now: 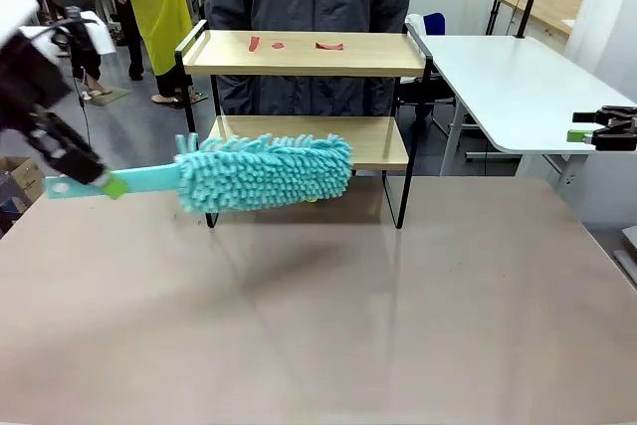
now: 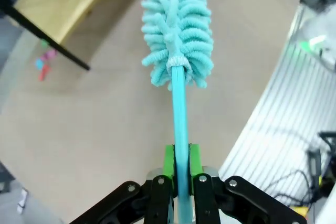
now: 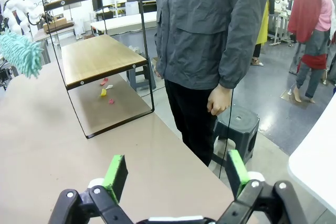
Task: Clean the shelf.
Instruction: Clean the specific section of the Shelf indicated by the human with the Duster.
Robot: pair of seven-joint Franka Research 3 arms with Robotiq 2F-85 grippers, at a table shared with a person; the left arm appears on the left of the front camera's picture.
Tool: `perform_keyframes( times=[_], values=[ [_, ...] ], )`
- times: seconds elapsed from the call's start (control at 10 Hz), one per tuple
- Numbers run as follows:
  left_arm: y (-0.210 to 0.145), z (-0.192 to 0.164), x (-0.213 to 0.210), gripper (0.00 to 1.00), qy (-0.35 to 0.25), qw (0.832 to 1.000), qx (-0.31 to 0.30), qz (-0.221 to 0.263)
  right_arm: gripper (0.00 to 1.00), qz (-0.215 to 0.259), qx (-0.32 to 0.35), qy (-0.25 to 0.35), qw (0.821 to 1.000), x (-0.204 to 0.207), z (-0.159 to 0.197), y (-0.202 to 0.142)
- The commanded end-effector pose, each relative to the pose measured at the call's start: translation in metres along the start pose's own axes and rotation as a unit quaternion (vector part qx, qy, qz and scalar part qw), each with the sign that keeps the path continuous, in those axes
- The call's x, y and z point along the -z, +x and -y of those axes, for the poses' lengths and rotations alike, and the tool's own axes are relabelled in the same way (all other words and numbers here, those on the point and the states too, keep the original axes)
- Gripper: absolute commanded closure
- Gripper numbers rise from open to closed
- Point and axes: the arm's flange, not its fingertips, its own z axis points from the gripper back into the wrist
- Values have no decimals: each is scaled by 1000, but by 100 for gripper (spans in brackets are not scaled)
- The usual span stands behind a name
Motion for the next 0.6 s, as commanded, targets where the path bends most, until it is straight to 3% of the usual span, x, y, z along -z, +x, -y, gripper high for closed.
perform_keyframes(
  times=[0.0, 0.2, 0.5],
  values=[
    [-6, 0, -38, 87, 5, 997, 46, -64, 0, 0, -7, 0, 1000, 1, 0, 2],
    [-14, 0, -67, 87, -39, 985, 100, -137, 0, 0, -7, 0, 1000, 1, 0, 2],
    [-2, 10, -79, 87, 7, 960, 131, -248, 0, 0, -7, 0, 1000, 1, 0, 2]
  ],
)
